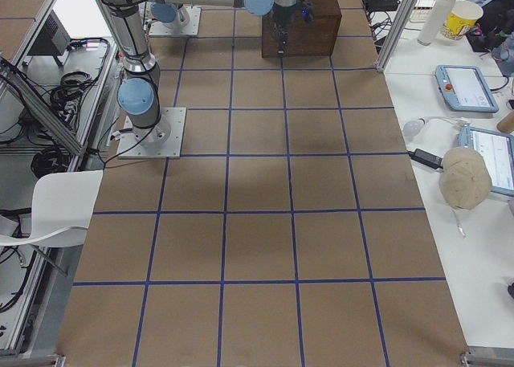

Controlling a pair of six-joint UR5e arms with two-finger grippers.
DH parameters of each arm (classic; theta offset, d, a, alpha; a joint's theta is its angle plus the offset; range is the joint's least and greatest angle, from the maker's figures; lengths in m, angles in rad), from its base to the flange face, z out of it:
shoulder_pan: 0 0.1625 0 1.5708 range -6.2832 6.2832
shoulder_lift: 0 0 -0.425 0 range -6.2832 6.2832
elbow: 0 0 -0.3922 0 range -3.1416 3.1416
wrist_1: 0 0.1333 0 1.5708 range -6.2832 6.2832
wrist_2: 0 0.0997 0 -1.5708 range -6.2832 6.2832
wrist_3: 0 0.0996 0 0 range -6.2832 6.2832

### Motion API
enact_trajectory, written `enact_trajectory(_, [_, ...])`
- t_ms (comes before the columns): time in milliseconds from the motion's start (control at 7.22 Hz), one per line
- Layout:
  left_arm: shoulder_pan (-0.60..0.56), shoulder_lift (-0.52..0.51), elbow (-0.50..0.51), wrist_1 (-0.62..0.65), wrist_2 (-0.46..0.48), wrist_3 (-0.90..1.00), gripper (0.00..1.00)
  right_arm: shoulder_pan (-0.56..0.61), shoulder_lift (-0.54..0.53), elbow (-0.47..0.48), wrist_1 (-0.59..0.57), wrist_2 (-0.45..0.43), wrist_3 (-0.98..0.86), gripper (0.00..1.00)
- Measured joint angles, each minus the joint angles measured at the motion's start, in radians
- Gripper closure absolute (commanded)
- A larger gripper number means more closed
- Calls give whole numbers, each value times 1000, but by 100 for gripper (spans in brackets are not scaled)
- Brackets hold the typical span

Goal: Open drawer and put corn inside
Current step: 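Move the left gripper down beside the cabinet toward the white drawer handle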

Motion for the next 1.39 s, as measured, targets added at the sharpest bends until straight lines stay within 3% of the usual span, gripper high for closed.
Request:
enact_trajectory(693, [46, 0, 14, 2, -1, 3, 0, 0, 0, 0, -1, 0, 0, 0])
enact_trajectory(1386, [305, -33, 44, -5, -95, 90, 0, 0, 0, 0, -1, -1, 0, 0])
